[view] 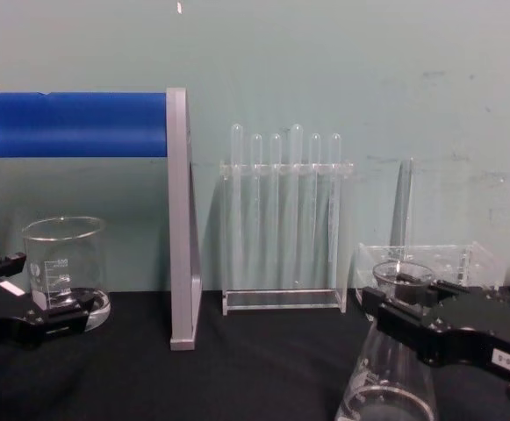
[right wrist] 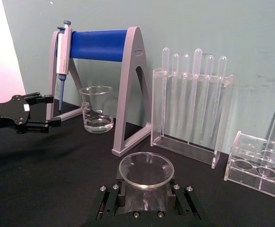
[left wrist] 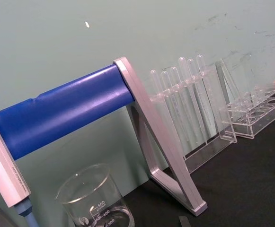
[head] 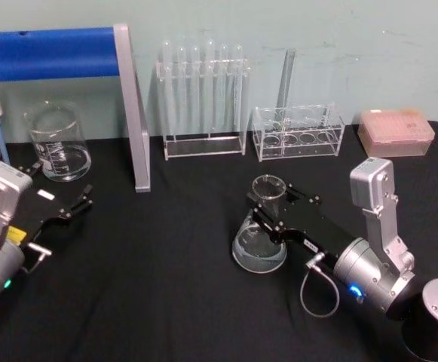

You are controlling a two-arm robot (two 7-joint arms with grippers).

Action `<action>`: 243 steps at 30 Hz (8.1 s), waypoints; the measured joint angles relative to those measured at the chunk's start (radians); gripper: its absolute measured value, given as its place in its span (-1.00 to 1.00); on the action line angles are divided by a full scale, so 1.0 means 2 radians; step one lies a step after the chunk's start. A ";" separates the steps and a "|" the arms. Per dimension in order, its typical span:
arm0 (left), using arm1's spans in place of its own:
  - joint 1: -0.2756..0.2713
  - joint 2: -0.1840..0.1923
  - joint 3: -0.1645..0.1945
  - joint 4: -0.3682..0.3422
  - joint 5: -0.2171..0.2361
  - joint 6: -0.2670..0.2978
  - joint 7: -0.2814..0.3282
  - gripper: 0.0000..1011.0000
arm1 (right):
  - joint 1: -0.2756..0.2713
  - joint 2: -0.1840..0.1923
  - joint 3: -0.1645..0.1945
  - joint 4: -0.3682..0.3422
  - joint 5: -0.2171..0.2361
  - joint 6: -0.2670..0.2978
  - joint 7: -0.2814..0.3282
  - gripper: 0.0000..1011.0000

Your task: Grasp the erlenmeyer flask with one hand, shake it three times, then place it back.

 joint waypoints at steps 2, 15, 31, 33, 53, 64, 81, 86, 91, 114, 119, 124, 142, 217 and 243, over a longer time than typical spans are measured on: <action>0.000 0.000 0.000 0.000 0.000 0.000 0.000 0.98 | 0.000 0.000 0.000 0.000 0.000 0.001 0.000 -0.10; 0.000 0.000 0.000 0.000 0.000 0.000 0.000 0.98 | -0.002 0.000 -0.002 0.000 -0.001 0.004 -0.001 -0.10; 0.000 0.000 0.000 0.000 0.000 0.000 0.000 0.98 | -0.002 0.000 -0.001 0.000 -0.001 0.006 -0.001 0.07; 0.000 0.000 0.000 0.000 0.000 0.000 0.000 0.98 | -0.002 0.000 -0.001 0.000 -0.001 0.006 -0.001 0.17; 0.000 0.000 0.000 0.000 0.000 0.000 0.000 0.98 | -0.002 0.000 -0.001 0.000 -0.001 0.006 -0.001 0.98; 0.000 0.000 0.000 0.000 0.000 0.000 0.000 0.98 | -0.024 0.019 0.006 -0.025 0.014 0.023 0.007 0.98; 0.000 0.000 0.000 0.000 0.000 0.000 0.000 0.98 | -0.096 0.073 0.037 -0.094 0.039 0.027 0.008 0.98; 0.000 0.000 0.000 0.000 0.000 0.000 0.000 0.98 | -0.101 0.070 0.057 -0.093 0.035 0.026 -0.020 0.98; 0.000 0.000 0.000 0.000 0.000 0.000 0.000 0.98 | -0.091 0.058 0.073 -0.078 0.018 0.023 -0.050 0.98; 0.000 0.000 0.000 0.000 0.000 0.000 0.000 0.98 | -0.001 0.001 0.072 0.048 -0.101 -0.019 -0.119 0.98; 0.000 0.000 0.000 0.000 0.000 0.000 0.000 0.98 | -0.001 0.000 0.073 0.049 -0.106 -0.019 -0.119 0.98; 0.000 0.000 0.000 0.000 0.000 0.000 0.000 0.98 | -0.001 0.000 0.073 0.048 -0.105 -0.019 -0.119 0.98; 0.000 0.000 0.000 0.000 0.000 0.000 0.000 0.98 | -0.001 0.001 0.072 0.047 -0.103 -0.019 -0.118 0.98; 0.000 0.000 0.000 0.000 0.000 0.000 0.000 0.98 | -0.001 0.002 0.072 0.047 -0.102 -0.019 -0.118 0.98; 0.000 0.000 0.000 0.000 0.000 0.000 0.000 0.98 | -0.002 0.002 0.072 0.047 -0.102 -0.019 -0.118 0.98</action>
